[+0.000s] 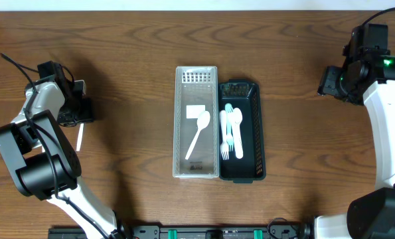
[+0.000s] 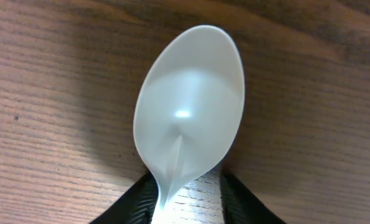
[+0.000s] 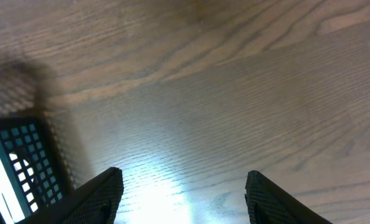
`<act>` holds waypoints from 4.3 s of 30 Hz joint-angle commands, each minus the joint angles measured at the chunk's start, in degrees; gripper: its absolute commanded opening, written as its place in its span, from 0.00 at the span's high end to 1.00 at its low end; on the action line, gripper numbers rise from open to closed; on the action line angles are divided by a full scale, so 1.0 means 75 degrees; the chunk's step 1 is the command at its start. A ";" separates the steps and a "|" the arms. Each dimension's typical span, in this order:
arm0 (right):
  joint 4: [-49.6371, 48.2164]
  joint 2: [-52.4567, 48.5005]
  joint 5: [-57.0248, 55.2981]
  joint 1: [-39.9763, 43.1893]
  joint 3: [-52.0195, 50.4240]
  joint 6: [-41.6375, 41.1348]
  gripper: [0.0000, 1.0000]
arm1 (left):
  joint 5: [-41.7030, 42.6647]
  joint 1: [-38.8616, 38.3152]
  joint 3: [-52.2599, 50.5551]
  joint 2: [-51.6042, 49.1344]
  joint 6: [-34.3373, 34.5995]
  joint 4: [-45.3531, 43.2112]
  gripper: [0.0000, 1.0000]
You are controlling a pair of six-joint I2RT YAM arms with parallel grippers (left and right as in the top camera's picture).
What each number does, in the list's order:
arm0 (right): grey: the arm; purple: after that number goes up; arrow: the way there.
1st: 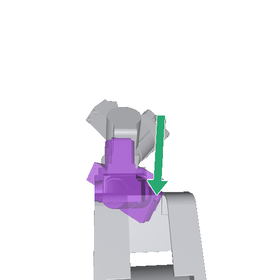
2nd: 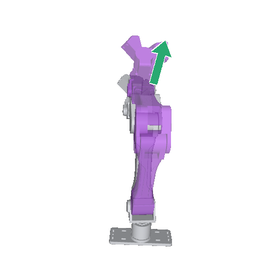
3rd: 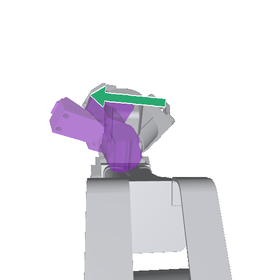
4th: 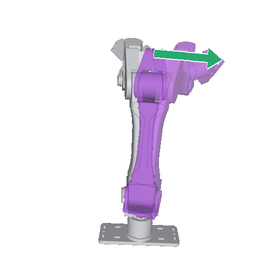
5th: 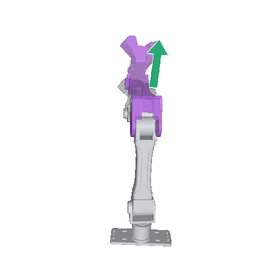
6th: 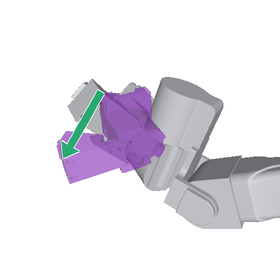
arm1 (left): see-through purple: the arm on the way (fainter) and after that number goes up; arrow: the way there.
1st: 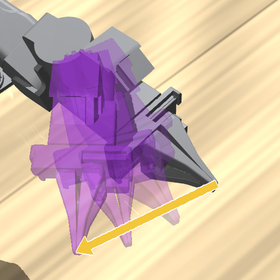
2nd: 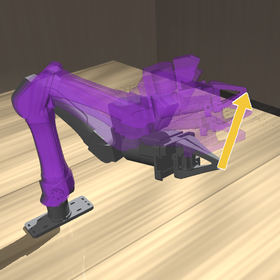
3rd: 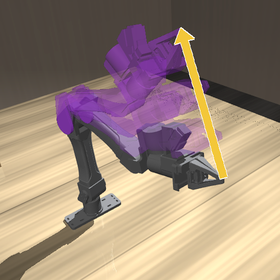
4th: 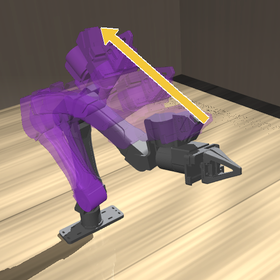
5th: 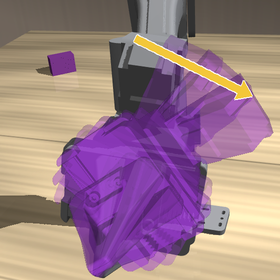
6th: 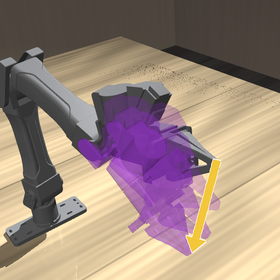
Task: Pack container
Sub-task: 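Grasp another white spoon with the left gripper, then carry the spoon into the white basket and release it, then move the left gripper to the lower-left spoon and grasp it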
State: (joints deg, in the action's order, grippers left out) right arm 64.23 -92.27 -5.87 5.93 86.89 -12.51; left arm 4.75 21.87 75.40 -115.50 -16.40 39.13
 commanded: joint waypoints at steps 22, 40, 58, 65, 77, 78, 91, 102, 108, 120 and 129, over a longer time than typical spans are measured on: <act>0.0006 0.0009 -0.0047 0.0058 0.0055 0.0052 0.33 | -0.0149 0.0029 -0.0262 -0.0117 0.0169 0.0061 0.94; -0.0248 0.0009 -0.0044 0.0058 0.0055 0.0050 0.32 | -0.0143 -0.3978 0.0338 0.4057 0.3057 0.1247 0.94; -0.0213 0.0006 -0.0047 0.0058 0.0052 0.0283 0.32 | -0.0143 -0.7580 0.0321 0.2270 0.5289 0.1367 0.94; -0.0216 0.0006 -0.0047 0.0058 0.0052 0.0399 0.32 | -0.0181 -0.7577 0.0321 0.1597 0.5082 0.1209 0.88; -0.0239 0.0006 -0.0047 0.0058 0.0052 0.0399 0.31 | -0.1116 -0.7364 0.1154 0.3010 0.3331 0.1719 0.23; -0.0239 0.0006 -0.0047 0.0058 0.0052 0.0399 0.32 | -0.1483 -0.7230 0.1218 0.3284 0.3331 0.1859 0.19; -0.0233 0.0006 -0.0047 0.0058 0.0052 0.0399 0.31 | -0.2308 -0.2092 0.1163 0.5272 0.4922 0.3777 0.09; -0.0227 0.0006 -0.0047 0.0058 0.0052 0.0399 0.31 | -0.0950 0.0982 -0.0968 0.4841 0.5047 0.2463 0.08; -0.0227 0.0006 -0.0047 0.0058 0.0052 0.0399 0.31 | -0.0828 0.1335 -0.1848 0.4092 0.4704 0.1472 0.08; -0.0187 0.0006 -0.0047 0.0058 0.0052 0.0484 0.30 | -0.0822 0.1341 -0.1923 0.2483 0.4127 0.0437 0.07; -0.0198 0.0006 -0.0047 0.0058 0.0052 0.0484 0.31 | -0.0248 0.1390 -0.1923 0.1731 0.3401 -0.0079 0.08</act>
State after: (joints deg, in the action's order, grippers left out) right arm 62.74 -92.27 -5.87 5.93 86.89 -9.78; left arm 1.19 31.79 61.08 -100.79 12.05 38.94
